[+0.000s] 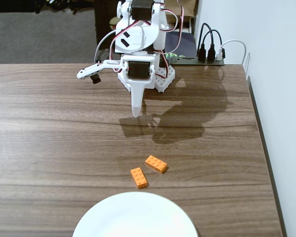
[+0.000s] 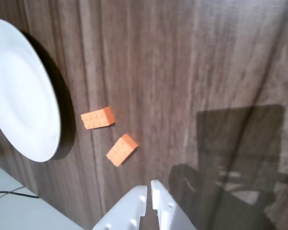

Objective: Grasp a lego block and put it on the plate.

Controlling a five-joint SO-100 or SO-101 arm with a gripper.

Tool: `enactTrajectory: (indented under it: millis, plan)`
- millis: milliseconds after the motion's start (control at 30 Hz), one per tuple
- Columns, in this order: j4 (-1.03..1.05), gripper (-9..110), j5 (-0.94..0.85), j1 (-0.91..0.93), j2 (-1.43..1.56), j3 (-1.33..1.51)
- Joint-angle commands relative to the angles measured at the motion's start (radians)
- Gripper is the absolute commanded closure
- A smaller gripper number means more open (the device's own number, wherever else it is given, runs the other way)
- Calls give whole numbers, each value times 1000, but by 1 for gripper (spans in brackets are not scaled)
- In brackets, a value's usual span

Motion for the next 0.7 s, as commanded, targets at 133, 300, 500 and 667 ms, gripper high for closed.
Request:
enactTrajectory:
  millis: [133,300,500,667]
  plan:
    - [-52,101,-166,83,-247,-204]
    - [-69,101,-209,120,-394,-308]
    - [-97,101,-362,127,-528,-376]
    - [-112,101,-541,147,-652,-456]
